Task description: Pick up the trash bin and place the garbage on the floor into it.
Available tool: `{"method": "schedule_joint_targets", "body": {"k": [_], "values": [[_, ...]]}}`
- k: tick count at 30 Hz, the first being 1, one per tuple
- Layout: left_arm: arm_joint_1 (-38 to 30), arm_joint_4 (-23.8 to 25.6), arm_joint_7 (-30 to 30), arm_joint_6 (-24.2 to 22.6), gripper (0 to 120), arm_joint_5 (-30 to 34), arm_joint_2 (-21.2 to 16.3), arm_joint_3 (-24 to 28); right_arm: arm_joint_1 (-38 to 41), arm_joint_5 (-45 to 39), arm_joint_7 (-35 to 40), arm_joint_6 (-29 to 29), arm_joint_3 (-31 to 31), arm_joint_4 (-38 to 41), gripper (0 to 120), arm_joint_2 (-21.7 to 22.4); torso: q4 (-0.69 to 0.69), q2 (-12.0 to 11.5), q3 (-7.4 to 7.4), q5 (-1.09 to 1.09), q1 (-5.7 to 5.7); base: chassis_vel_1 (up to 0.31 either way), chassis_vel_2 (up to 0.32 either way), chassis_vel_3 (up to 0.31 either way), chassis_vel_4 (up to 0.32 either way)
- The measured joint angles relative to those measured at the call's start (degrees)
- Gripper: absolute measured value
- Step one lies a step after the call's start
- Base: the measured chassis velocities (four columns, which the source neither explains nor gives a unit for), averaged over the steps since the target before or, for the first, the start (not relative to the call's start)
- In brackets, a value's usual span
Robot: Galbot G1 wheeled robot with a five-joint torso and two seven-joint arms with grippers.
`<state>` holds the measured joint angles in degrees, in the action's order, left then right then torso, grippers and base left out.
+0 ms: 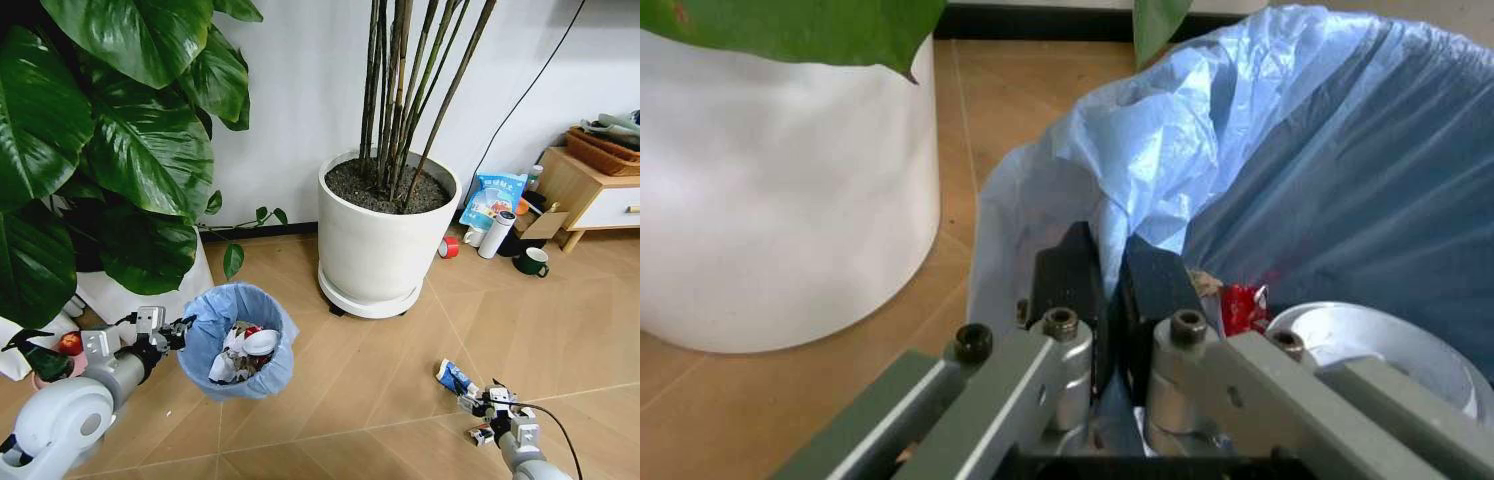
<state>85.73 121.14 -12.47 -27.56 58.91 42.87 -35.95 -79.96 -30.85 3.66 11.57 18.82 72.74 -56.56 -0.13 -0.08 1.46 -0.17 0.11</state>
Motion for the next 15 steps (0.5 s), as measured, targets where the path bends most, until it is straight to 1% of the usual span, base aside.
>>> {"method": "schedule_joint_targets", "body": {"k": [2, 3, 5, 6, 7, 8, 9, 11, 12, 15], "values": [[0.0, 0.1, 0.0, 0.0, 0, 0.2, -0.1, -0.1, 1.3, -1.7, 0.2, -0.7, -1.5, -1.3, 82, 0.1, 0.00, 0.0, 0.00, -0.01, 0.00, 0.000, 0.000, 0.000, 0.000], [0.0, 0.1, 0.0, 0.0, 0, 0.2, -0.1, -0.1, 1.3, -1.7, 0.2, -0.7, -1.5, -1.3, 82, 0.1, 0.00, 0.0, 0.00, -0.01, 0.00, 0.000, 0.000, 0.000, 0.000], [0.0, 0.1, -0.1, -0.1, 0, 0.5, -0.2, -0.2, 2.3, -2.5, 0.5, -1.2, -2.7, -2.4, 73, 0.3, 0.00, 0.0, 0.00, 0.02, 0.00, 0.000, 0.000, 0.000, 0.000], [-0.1, 0.1, -0.1, -0.1, 0, 0.6, -0.2, -0.2, 2.7, -2.8, 0.6, -1.4, -3.0, -2.7, 67, 0.5, 0.01, 0.0, 0.00, -0.01, 0.00, 0.000, 0.000, 0.000, 0.000], [-0.1, 0.1, -0.1, -0.1, 0, 0.6, -0.2, -0.2, 2.7, -2.8, 0.6, -1.4, -3.0, -2.7, 67, 0.5, 0.01, 0.0, 0.00, -0.01, 0.00, 0.000, 0.000, 0.000, 0.000], [-0.1, 0.1, -0.2, -0.1, 0, 0.6, -0.3, -0.3, 2.9, -3.0, 0.7, -1.6, -3.2, -3.1, 64, 0.6, 0.00, 0.0, 0.00, -0.02, 0.00, 0.000, 0.000, 0.000, 0.000], [-0.1, 0.1, -0.2, -0.1, 0, 0.7, -0.3, -0.5, 3.3, -3.1, 0.7, -1.6, -3.5, -3.7, 57, 0.8, 0.00, 0.0, 0.00, 0.00, 0.00, 0.000, 0.000, 0.000, 0.000], [-0.1, 0.0, -0.2, -0.1, 0, 0.8, -0.3, -0.6, 3.7, -3.2, 0.7, -1.6, -3.6, -4.1, 49, 0.9, 0.00, 0.0, 0.00, 0.00, 0.00, 0.000, 0.000, 0.000, 0.000], [-0.1, 0.0, -0.2, -0.1, 0, 0.8, -0.3, -0.6, 3.7, -3.2, 0.7, -1.6, -3.6, -4.1, 49, 0.9, 0.00, 0.0, 0.00, 0.00, 0.00, 0.000, 0.000, 0.000, 0.000], [0.0, -0.1, -0.2, -0.1, 0, 0.8, -0.1, -0.7, 3.9, -3.6, 0.8, -1.7, -4.1, -4.2, 34, 1.2, 0.00, 0.0, 0.00, 0.00, 0.00, 0.000, 0.000, 0.000, 0.000]]}}
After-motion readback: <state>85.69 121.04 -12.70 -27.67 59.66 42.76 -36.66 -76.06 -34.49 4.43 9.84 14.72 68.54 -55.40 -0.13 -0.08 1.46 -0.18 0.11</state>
